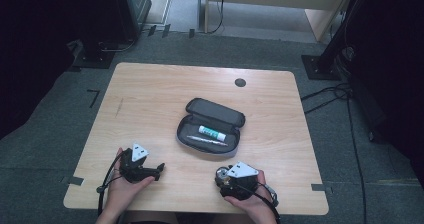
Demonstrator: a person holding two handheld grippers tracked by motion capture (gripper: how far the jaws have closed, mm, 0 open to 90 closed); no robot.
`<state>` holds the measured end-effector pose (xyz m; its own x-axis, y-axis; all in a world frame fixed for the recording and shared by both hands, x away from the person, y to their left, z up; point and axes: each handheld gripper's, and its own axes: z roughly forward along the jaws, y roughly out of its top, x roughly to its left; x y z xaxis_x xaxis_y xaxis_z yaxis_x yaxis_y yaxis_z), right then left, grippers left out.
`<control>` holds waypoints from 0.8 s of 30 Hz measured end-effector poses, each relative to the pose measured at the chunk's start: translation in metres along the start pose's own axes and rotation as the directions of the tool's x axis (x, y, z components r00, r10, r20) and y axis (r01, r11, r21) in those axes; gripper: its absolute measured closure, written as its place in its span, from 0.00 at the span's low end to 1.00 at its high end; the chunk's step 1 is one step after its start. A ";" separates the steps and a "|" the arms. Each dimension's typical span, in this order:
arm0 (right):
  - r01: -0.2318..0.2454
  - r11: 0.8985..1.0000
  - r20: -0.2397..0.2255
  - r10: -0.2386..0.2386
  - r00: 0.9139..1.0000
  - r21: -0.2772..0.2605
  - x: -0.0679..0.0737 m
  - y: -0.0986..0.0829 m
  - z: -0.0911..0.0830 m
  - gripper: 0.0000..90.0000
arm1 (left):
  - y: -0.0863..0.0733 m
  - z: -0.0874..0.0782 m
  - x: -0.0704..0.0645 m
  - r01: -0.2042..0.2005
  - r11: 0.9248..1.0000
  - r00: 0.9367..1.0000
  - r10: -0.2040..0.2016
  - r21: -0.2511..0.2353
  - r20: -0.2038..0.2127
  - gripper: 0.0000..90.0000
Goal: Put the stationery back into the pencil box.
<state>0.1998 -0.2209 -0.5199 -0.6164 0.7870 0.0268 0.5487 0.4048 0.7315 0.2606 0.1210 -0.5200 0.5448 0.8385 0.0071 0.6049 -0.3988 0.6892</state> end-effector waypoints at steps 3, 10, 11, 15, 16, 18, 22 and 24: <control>-0.002 1.000 0.003 0.002 1.000 -0.010 0.000 -0.001 0.000 0.45 | 0.000 0.000 0.000 0.000 1.000 1.000 0.000 0.000 0.001 0.03; 0.004 1.000 0.000 -0.004 1.000 -0.004 0.000 0.001 -0.001 0.46 | 0.000 0.000 0.000 0.000 1.000 1.000 0.000 0.000 0.001 0.03; 0.001 1.000 -0.002 -0.001 1.000 -0.003 0.000 0.001 -0.001 0.46 | 0.000 0.000 0.000 -0.001 1.000 1.000 0.001 0.000 0.002 0.03; -0.006 1.000 -0.005 0.006 1.000 -0.006 -0.003 0.001 -0.002 0.46 | 0.000 0.000 0.000 -0.005 1.000 1.000 0.005 0.000 0.007 0.03; -0.006 1.000 -0.008 0.006 1.000 -0.007 -0.004 0.001 -0.003 0.46 | 0.000 0.000 0.000 -0.005 1.000 1.000 0.005 0.000 0.007 0.03; -0.010 1.000 -0.013 0.010 1.000 -0.016 -0.004 0.001 -0.005 0.46 | 0.000 0.000 0.000 -0.006 1.000 1.000 0.006 0.000 0.008 0.03; -0.026 0.999 -0.025 0.024 0.999 -0.047 -0.007 0.004 -0.008 0.46 | 0.000 0.000 0.000 -0.006 1.000 1.000 0.006 0.000 0.008 0.03; -0.035 0.997 -0.030 0.033 0.999 -0.064 -0.008 0.007 -0.010 0.46 | 0.000 0.000 0.000 -0.005 1.000 1.000 0.005 0.000 0.008 0.03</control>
<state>0.2027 -0.2295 -0.5084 -0.6150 0.7853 0.0715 0.5324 0.3467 0.7722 0.2608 0.1209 -0.5200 0.5525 0.8335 0.0053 0.6021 -0.4035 0.6889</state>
